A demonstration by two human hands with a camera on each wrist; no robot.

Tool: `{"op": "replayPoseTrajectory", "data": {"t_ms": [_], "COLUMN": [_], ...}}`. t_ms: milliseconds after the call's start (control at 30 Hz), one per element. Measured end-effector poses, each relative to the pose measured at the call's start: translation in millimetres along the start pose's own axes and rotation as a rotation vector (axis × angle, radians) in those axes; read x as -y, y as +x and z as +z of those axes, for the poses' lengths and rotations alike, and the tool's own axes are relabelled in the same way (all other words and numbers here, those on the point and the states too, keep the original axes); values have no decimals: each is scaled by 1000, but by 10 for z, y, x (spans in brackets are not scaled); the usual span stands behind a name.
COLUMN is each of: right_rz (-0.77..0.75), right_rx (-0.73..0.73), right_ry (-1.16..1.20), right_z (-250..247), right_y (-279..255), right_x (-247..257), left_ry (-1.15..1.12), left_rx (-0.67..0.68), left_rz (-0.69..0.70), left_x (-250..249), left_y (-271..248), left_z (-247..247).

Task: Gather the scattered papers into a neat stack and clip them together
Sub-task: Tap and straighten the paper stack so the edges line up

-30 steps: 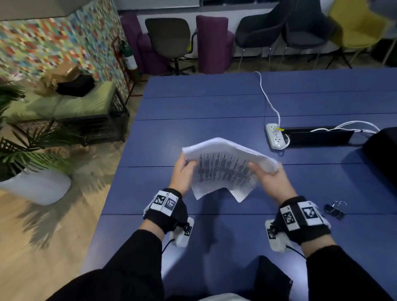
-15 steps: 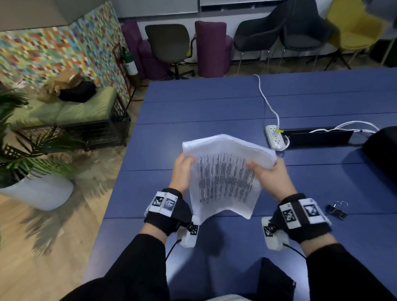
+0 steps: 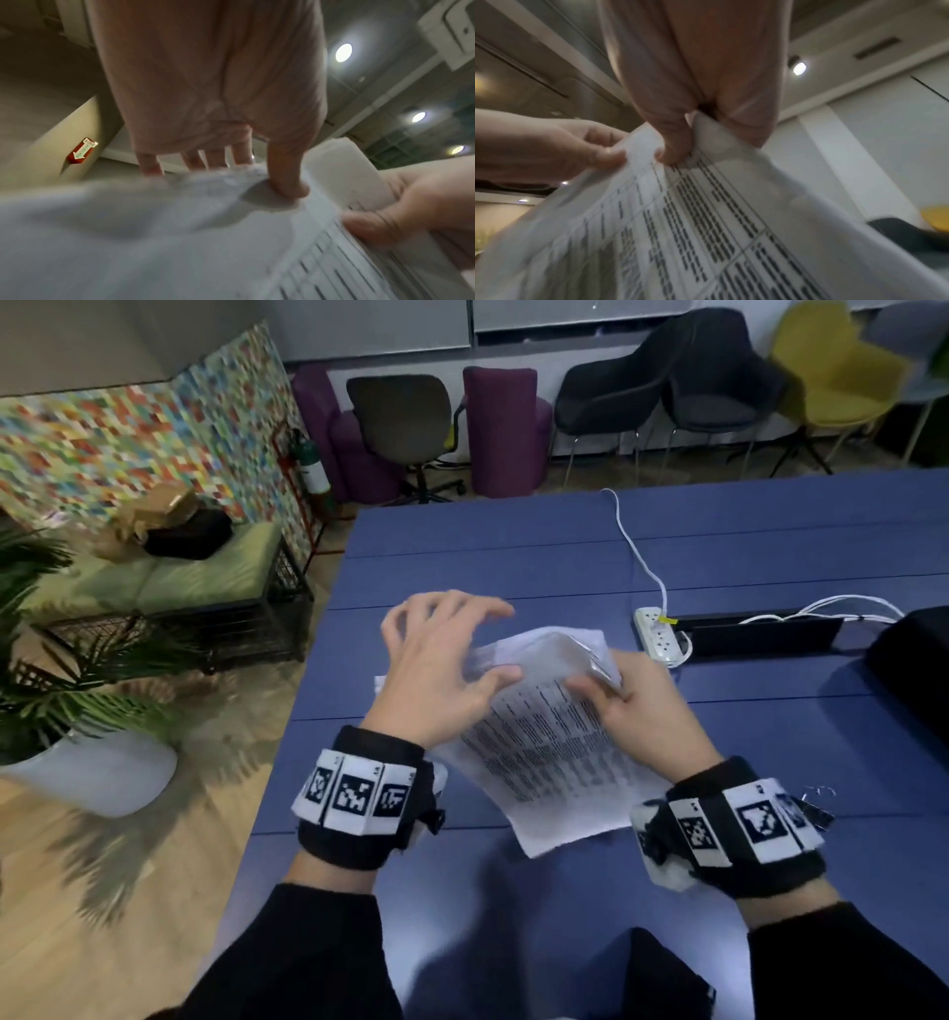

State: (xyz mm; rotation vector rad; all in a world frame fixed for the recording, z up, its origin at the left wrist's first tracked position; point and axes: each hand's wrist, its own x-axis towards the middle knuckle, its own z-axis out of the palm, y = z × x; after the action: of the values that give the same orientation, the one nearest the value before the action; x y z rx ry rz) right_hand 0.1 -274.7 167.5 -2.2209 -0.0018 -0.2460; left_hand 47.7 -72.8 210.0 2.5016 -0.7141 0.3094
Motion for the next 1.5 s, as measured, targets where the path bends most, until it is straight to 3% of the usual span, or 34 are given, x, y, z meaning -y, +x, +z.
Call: {"op": "replayPoseTrajectory", "data": {"t_ms": [67, 167, 267, 433, 633, 733, 800, 967, 1067, 1133, 1233, 1367, 1500], "right_rz": [-103, -127, -16, 157, 330, 432, 418, 322, 289, 378, 557, 700, 576], "right_rx": [21, -4, 31, 28, -139, -69, -69, -363, -255, -121, -6, -180, -298], "right_ry": [-40, 19, 21, 109, 553, 747, 750, 684, 580, 463, 416, 498, 591], "right_z": [-79, -95, -73, -189, -203, -71, -4, -71, -52, 80, 361, 500, 324], "right_y": [33, 78, 79, -120, -124, -95, -36, 254, 203, 22, -276, -241, -22], "right_x": [201, 236, -62, -652, -872, -924, -863, -752, -899, -1123, -1449, -1490, -1309], "left_ry": [-80, -52, -175, -416, -633, -782, -841, -946, -897, -880, -830, -847, -896], "left_rx": [68, -47, -168, -254, -295, -349, -361, -395, -443, -342, -165, -221, -328], "left_rz": [29, -72, -203, -362, -548, -658, -690, -666, -719, -770, -984, -1085, -952], "left_x": [2, -5, 135, 629, 834, 876, 869, 901, 920, 952, 1063, 1176, 1061], "left_y": [33, 19, -35, -76, -151, -151, -149, -129, -248, -454, -822, -839, -593], "left_z": [-34, 16, -23, -179, -56, 94, 173, 313, 501, 774, 1259, 1447, 1174]}}
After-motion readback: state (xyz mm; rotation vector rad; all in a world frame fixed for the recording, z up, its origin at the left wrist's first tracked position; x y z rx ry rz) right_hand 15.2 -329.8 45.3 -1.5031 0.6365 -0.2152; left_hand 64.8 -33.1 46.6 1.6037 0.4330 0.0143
